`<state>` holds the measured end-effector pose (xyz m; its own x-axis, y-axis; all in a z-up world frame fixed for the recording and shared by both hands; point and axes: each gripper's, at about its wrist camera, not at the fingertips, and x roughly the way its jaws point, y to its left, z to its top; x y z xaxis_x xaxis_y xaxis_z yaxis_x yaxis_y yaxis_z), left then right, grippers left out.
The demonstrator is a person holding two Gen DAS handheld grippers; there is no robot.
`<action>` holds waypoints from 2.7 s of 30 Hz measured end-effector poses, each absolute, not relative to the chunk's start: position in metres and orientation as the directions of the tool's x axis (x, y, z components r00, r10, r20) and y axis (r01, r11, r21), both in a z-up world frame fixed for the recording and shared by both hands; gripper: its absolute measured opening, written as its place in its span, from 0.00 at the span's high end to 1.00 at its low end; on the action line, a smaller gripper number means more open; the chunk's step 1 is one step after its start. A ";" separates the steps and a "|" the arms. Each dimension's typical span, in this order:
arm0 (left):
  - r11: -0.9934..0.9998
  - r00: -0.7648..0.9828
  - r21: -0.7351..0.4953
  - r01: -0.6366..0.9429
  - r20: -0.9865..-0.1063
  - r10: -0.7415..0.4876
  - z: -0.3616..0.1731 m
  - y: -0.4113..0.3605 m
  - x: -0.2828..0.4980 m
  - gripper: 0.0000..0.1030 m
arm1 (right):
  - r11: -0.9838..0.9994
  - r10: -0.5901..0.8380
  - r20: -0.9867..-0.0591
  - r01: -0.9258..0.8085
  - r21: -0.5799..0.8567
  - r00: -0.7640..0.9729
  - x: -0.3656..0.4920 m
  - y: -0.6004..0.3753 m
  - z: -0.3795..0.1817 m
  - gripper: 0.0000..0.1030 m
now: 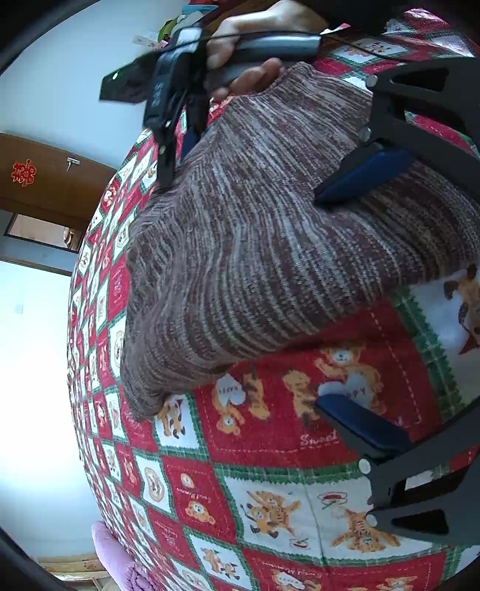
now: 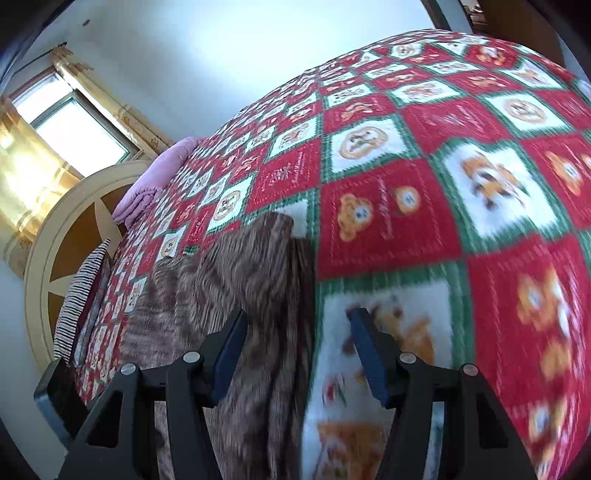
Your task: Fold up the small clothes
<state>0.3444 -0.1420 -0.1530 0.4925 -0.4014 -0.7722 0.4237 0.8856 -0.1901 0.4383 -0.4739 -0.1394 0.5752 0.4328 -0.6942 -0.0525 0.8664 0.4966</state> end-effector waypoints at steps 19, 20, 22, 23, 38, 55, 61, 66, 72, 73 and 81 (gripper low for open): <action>0.885 0.502 -0.157 0.439 -0.774 -0.386 -0.150 -0.159 0.347 0.00 | 0.854 0.429 -0.656 -0.042 0.518 0.621 0.446 -0.480 -0.149 0.94; 0.882 0.490 -0.176 0.437 -0.776 -0.398 -0.152 -0.157 0.348 0.00 | 0.855 0.434 -0.662 -0.050 0.516 0.611 0.448 -0.478 -0.150 0.94; 0.873 0.478 -0.238 0.425 -0.760 -0.440 -0.152 -0.145 0.350 0.00 | 0.844 0.449 -0.648 -0.055 0.534 0.615 0.447 -0.481 -0.149 0.93; 0.873 0.485 -0.259 0.414 -0.749 -0.452 -0.151 -0.140 0.350 0.00 | 0.833 0.461 -0.638 -0.053 0.551 0.617 0.446 -0.483 -0.150 0.89; 0.836 0.464 -0.265 0.481 -0.732 -0.499 -0.148 -0.150 0.340 0.23 | 0.782 0.572 -0.625 -0.123 0.611 0.531 0.471 -0.468 -0.154 0.65; 0.834 0.447 -0.293 0.467 -0.735 -0.509 -0.138 -0.155 0.336 0.64 | 0.776 0.586 -0.596 -0.167 0.609 0.549 0.467 -0.461 -0.156 0.77; 0.860 0.456 -0.222 0.460 -0.771 -0.444 -0.131 -0.162 0.331 0.72 | 0.843 0.500 -0.636 -0.163 0.512 0.588 0.459 -0.450 -0.145 0.78; 0.868 0.468 -0.179 0.464 -0.782 -0.412 -0.123 -0.164 0.327 0.75 | 0.863 0.461 -0.628 -0.151 0.483 0.627 0.448 -0.444 -0.129 0.79; 0.865 0.473 -0.178 0.468 -0.777 -0.416 -0.115 -0.158 0.319 0.76 | 0.870 0.445 -0.624 -0.147 0.470 0.642 0.436 -0.437 -0.118 0.80; 0.866 0.473 -0.177 0.468 -0.778 -0.414 -0.114 -0.158 0.318 0.76 | 0.870 0.445 -0.622 -0.147 0.470 0.644 0.434 -0.436 -0.116 0.80; 0.865 0.481 -0.180 0.468 -0.769 -0.420 -0.102 -0.147 0.304 0.77 | 0.878 0.439 -0.619 -0.163 0.450 0.652 0.411 -0.416 -0.100 0.80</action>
